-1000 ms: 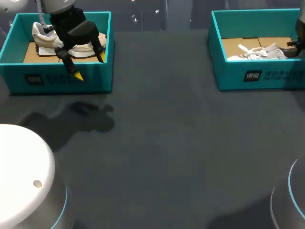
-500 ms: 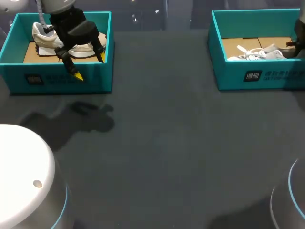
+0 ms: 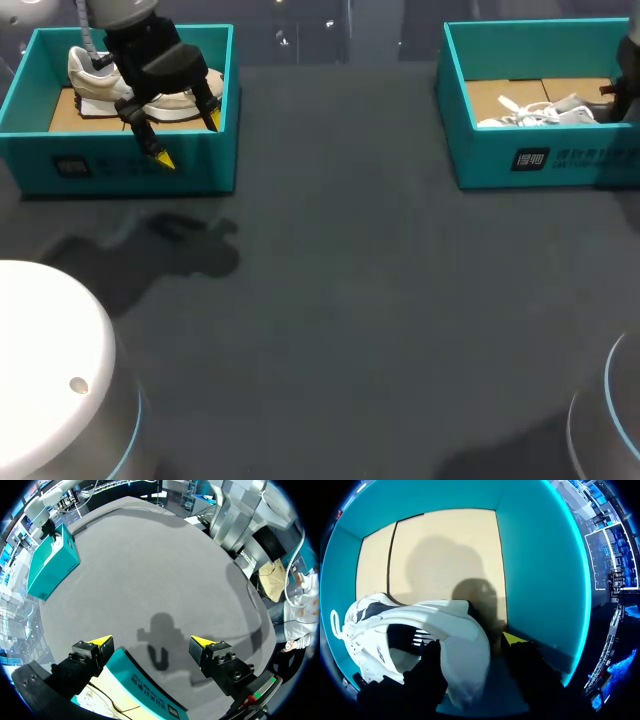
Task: Take the shoe out of the shoebox, open the shoe tongue, remove and reinsert the insole, then place the shoe into the shoebox
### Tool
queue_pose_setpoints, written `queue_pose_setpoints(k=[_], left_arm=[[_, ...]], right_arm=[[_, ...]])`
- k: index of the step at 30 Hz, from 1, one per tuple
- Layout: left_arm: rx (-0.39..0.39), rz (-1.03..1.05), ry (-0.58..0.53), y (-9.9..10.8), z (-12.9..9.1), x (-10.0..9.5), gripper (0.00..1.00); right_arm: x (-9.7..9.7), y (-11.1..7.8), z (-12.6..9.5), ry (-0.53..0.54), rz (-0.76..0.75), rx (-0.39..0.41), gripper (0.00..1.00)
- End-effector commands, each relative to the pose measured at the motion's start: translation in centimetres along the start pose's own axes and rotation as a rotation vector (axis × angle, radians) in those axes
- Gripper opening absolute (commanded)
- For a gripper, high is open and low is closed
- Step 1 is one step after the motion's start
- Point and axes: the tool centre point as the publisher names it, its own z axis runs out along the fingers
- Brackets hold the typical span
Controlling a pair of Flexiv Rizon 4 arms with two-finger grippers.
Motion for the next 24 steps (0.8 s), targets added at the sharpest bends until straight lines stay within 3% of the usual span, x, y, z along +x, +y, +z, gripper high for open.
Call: queue_pose_setpoints(k=[1, 7, 16, 24], left_arm=[[-0.002, 0.000, 0.001, 0.0, 0.0, 0.0, 1.00], [-0.002, 0.000, 0.001, 0.0, 0.0, 0.0, 1.00], [-0.002, 0.000, 0.001, 0.0, 0.0, 0.0, 1.00], [-0.002, 0.000, 0.001, 0.0, 0.0, 0.0, 1.00]], right_arm=[[0.0, -0.3, -0.8, -0.001, 0.001, -0.005, 0.68], [0.3, -0.6, -2.3, -0.001, 0.004, -0.020, 0.99], [1.0, -1.2, -6.0, 0.005, 0.012, -0.060, 1.00], [2.0, -1.8, -9.6, -0.007, 0.017, -0.042, 1.00]])
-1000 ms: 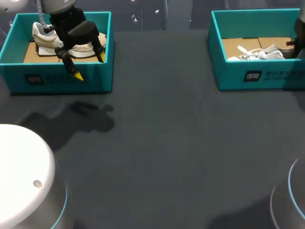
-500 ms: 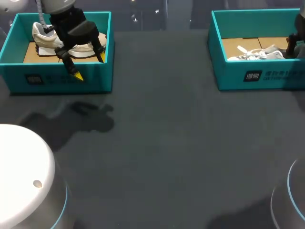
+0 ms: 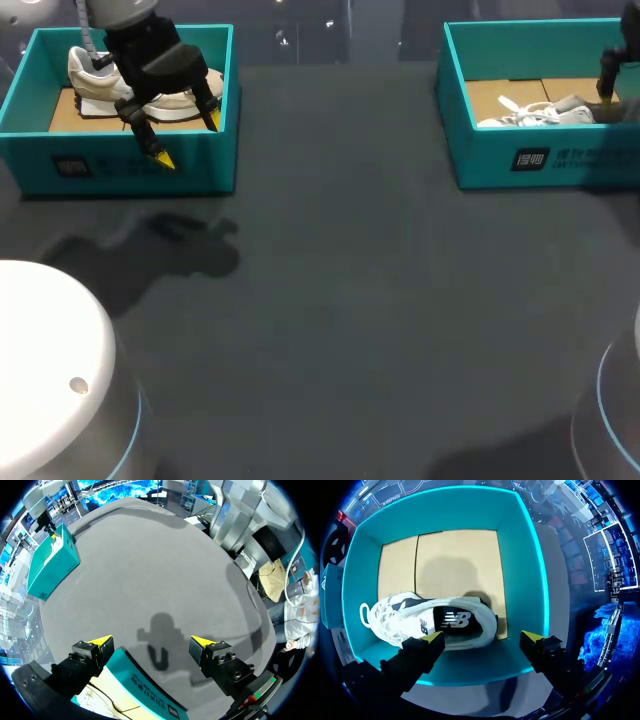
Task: Take the shoe out of the shoebox, open the shoe tongue, remove and reinsert the insole, then place the shoe into the shoebox
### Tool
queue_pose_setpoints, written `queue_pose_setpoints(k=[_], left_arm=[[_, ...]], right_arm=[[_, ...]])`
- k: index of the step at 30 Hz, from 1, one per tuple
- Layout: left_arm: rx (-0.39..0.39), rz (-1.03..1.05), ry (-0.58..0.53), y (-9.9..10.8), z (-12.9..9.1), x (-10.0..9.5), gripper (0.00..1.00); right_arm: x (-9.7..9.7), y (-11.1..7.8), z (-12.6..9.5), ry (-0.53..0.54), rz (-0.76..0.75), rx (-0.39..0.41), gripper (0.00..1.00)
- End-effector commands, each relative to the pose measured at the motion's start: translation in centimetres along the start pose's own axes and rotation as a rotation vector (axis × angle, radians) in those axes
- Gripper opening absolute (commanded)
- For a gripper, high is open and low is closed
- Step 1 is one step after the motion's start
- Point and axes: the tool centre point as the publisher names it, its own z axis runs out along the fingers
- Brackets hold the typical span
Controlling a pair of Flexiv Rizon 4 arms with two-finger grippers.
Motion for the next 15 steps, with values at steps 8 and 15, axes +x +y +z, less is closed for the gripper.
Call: queue_pose_setpoints(k=[8, 15], left_arm=[[-0.002, 0.000, 0.001, 0.0, 0.0, 0.0, 1.00], [-0.002, 0.000, 0.001, 0.0, 0.0, 0.0, 1.00]], right_arm=[[1.6, -1.8, -5.9, 0.010, 0.009, 0.010, 1.00], [2.7, -3.0, -8.8, 0.016, 0.013, 0.007, 1.00]])
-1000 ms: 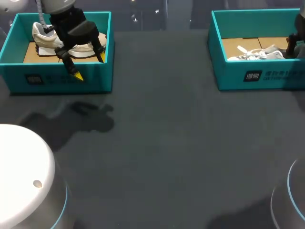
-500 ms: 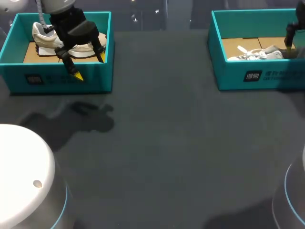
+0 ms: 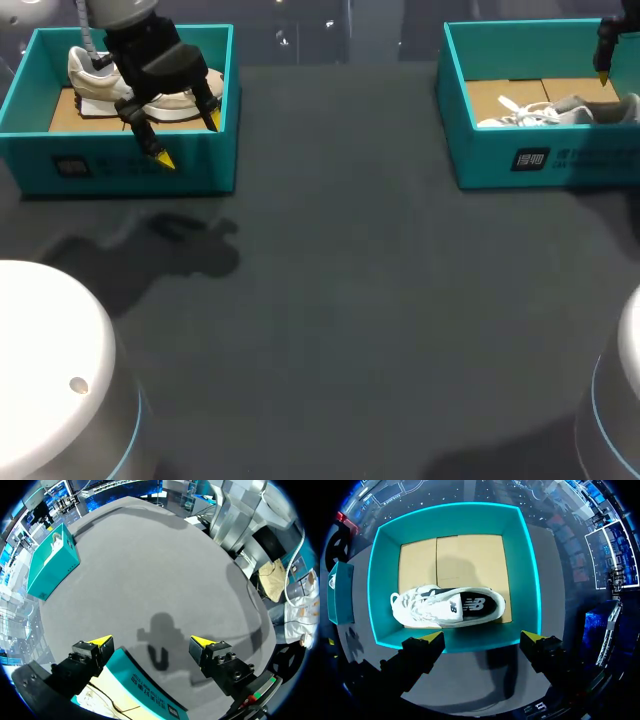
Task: Take the shoe out of the shoebox, open the shoe tongue, remove and reinsert the insole, then place the shoe into the shoebox
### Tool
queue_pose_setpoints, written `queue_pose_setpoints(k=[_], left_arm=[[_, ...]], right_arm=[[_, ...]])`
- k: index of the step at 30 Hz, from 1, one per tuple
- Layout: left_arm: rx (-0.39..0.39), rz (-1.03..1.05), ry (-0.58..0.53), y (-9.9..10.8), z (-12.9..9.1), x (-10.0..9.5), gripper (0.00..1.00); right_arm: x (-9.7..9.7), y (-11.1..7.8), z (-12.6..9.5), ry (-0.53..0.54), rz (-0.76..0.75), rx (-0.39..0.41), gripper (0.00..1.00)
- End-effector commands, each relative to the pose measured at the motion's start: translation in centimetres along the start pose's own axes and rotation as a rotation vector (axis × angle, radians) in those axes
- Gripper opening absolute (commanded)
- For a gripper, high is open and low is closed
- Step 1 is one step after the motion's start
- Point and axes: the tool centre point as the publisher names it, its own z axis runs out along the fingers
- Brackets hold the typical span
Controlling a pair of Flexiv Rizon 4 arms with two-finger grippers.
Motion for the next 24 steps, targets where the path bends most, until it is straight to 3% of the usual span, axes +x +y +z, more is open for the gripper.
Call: queue_pose_setpoints(k=[1, 19, 24], left_arm=[[-0.002, 0.000, 0.001, 0.0, 0.0, 0.0, 1.00], [-0.002, 0.000, 0.001, 0.0, 0.0, 0.0, 1.00], [-0.001, 0.049, 0.011, 0.6, -0.4, 0.0, 1.00]], right_arm=[[0.4, -1.5, -2.2, -0.009, 0.008, -0.015, 1.00], [3.5, -3.7, -6.5, 0.020, 0.013, 0.006, 1.00], [3.5, -3.7, -6.5, 0.020, 0.013, 0.006, 1.00]])
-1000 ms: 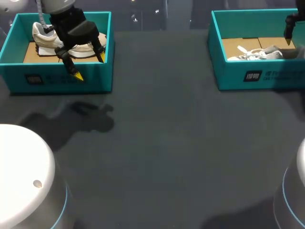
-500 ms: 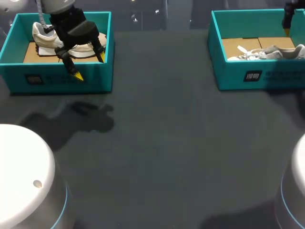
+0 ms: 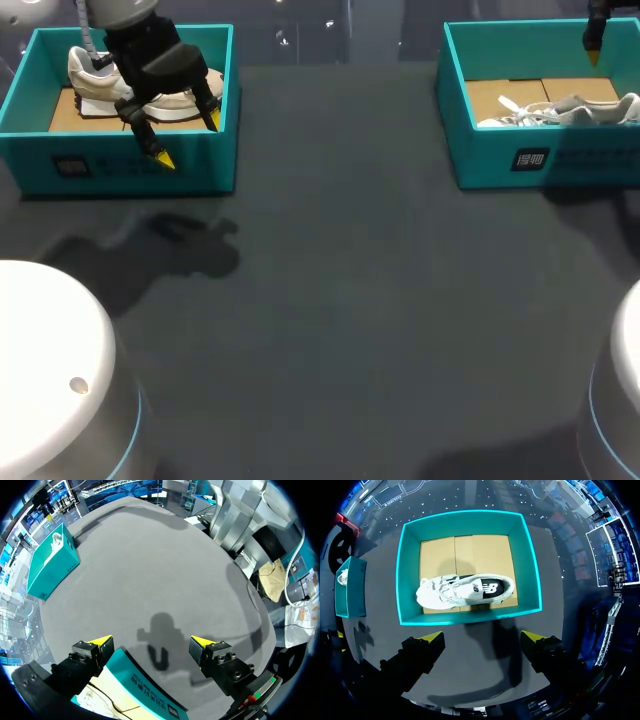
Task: Take the shoe out of the shoebox, open the shoe tongue, remove and reinsert the insole, then place the shoe into the shoebox
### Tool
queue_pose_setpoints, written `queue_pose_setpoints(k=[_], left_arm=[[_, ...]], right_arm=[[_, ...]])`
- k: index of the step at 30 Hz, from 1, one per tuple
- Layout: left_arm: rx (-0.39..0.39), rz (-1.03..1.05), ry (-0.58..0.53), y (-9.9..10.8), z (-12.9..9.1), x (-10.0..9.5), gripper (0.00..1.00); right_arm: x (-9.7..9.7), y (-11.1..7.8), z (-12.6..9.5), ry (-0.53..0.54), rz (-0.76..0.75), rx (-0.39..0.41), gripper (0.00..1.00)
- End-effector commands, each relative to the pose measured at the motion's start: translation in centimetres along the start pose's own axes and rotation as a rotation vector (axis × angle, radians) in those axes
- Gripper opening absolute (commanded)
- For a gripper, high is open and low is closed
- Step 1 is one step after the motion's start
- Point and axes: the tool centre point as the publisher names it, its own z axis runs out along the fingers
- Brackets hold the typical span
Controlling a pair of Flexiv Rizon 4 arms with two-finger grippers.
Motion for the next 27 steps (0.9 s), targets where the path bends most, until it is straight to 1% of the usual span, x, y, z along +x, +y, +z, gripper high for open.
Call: queue_pose_setpoints(k=[1, 3, 5, 11, 15, 17, 19, 20, 23, 24, 27], left_arm=[[0.001, 0.063, 0.009, 0.9, -0.8, -0.1, 1.00], [0.007, 0.119, 0.026, 1.7, -1.5, -0.4, 1.00], [-0.020, 0.174, 0.030, 2.3, -1.9, -0.7, 1.00], [-0.105, 0.365, 0.040, 4.8, -4.3, -1.4, 1.00], [-0.171, 0.420, 0.039, 6.9, -5.1, -2.4, 1.00], [-0.175, 0.454, 0.041, 8.2, -5.4, -3.0, 1.00], [-0.196, 0.482, 0.024, 9.6, -5.6, -3.7, 1.00], [-0.213, 0.486, 0.018, 10.4, -5.7, -4.1, 1.00], [-0.222, 0.510, 0.017, 12.9, -6.0, -5.3, 1.00], [-0.240, 0.515, 0.004, 13.7, -6.1, -5.7, 1.00], [-0.270, 0.555, -0.001, 16.4, -7.0, -6.4, 1.00]], right_arm=[[0.0, 0.0, 0.0, 0.000, 0.001, -0.001, 1.00], [0.0, 0.0, 0.0, 0.000, 0.001, -0.001, 1.00], [0.0, 0.0, 0.0, 0.000, 0.001, -0.001, 1.00], [0.0, 0.0, 0.0, 0.000, 0.001, -0.001, 1.00], [0.0, 0.0, 0.0, 0.000, 0.001, -0.001, 1.00], [0.0, 0.0, 0.0, 0.000, 0.001, -0.001, 1.00], [0.0, 0.0, 0.0, 0.000, 0.001, -0.001, 1.00], [0.0, 0.0, 0.0, 0.000, 0.001, -0.001, 1.00], [0.0, 0.0, 0.0, 0.000, 0.001, -0.001, 1.00], [0.0, 0.0, 0.0, 0.000, 0.001, -0.001, 1.00], [0.0, 0.0, 0.0, 0.000, 0.001, -0.001, 1.00]])
